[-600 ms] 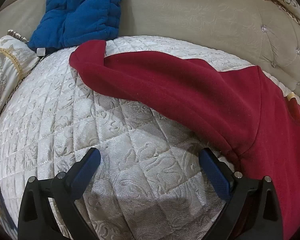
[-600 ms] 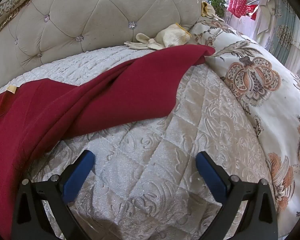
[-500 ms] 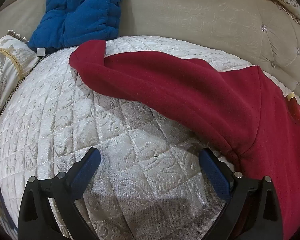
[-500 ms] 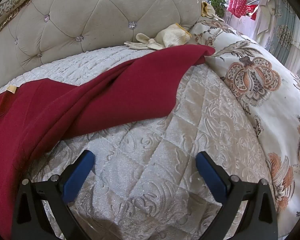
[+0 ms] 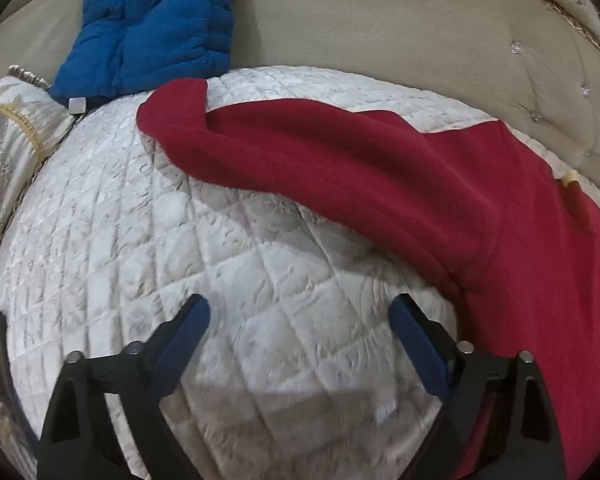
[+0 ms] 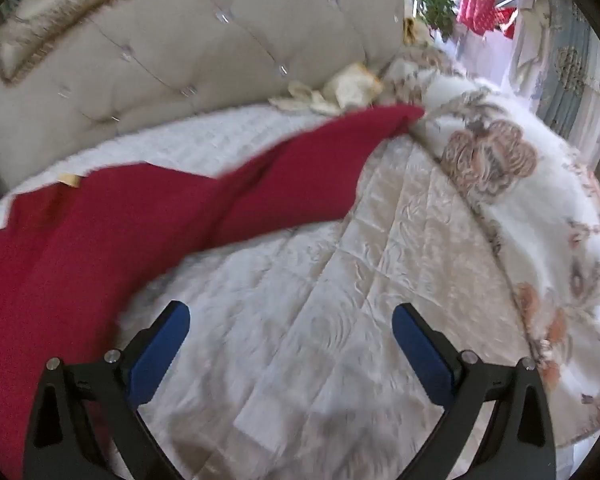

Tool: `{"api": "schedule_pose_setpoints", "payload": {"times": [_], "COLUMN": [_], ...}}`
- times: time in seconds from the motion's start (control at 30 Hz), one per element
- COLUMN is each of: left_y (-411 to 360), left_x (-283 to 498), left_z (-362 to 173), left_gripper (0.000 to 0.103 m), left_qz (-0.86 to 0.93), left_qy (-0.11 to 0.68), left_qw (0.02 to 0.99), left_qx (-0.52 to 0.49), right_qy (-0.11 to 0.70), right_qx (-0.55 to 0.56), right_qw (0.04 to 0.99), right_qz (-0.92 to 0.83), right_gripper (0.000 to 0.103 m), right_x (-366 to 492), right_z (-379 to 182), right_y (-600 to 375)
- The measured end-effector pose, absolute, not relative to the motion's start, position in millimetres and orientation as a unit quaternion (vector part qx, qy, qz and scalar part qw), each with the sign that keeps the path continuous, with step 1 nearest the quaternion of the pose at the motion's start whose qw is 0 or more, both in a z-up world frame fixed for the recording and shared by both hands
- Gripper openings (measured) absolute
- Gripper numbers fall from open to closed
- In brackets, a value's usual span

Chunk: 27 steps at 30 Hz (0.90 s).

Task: Fold small clothes

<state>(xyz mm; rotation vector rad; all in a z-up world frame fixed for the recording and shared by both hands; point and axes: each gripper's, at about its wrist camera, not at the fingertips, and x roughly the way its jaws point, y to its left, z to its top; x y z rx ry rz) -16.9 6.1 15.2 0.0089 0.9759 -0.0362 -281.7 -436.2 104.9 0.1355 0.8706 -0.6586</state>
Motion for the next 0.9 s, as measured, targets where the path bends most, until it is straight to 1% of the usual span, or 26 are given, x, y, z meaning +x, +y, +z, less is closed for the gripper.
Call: {"api": "schedule_pose_setpoints", "payload": {"times": [0.07, 0.2, 0.33, 0.47, 0.53, 0.63, 0.73, 0.9], "left_y": [8.7, 6.9, 4.8, -2.9, -8.3, -12.1, -17.3, -27.0], "left_x": [-25.5, -42.9, -61.1, -71.3, -77.3, -78.3, -78.7, -73.2], "left_z": [21.3, 40.7, 72.6, 105.8, 121.6, 136.4, 141.8, 133.0], "left_gripper": [0.069, 0.068, 0.069, 0.069, 0.069, 0.069, 0.069, 0.069], "left_qz": [-0.020, -0.034, -0.046, -0.066, -0.074, -0.087, -0.092, -0.084], "left_qy": [0.475, 0.470, 0.454, 0.440, 0.430, 0.420, 0.414, 0.421], "left_qw": [0.880, 0.882, 0.890, 0.895, 0.899, 0.903, 0.906, 0.903], "left_qx": [0.005, 0.011, 0.023, 0.028, 0.030, 0.023, 0.020, 0.022], "right_qy": [0.421, 0.413, 0.402, 0.398, 0.388, 0.383, 0.393, 0.410], "right_qx": [0.062, 0.061, 0.020, 0.033, 0.040, 0.033, 0.026, -0.011], "right_qw": [0.857, 0.876, 0.890, 0.904, 0.912, 0.913, 0.911, 0.903], "right_qz": [-0.293, -0.243, -0.216, -0.152, -0.128, -0.135, -0.127, -0.130], "right_gripper": [0.103, 0.103, 0.103, 0.103, 0.103, 0.103, 0.103, 0.103], "right_x": [-288.8, -304.4, -313.9, -315.2, -314.7, -306.7, -286.8, -237.0], "right_z": [129.4, 186.3, 251.1, 310.3, 330.3, 338.7, 324.9, 256.0], "right_y": [-423.1, -395.6, -358.1, -339.8, -330.5, -319.3, -313.4, -293.9]}}
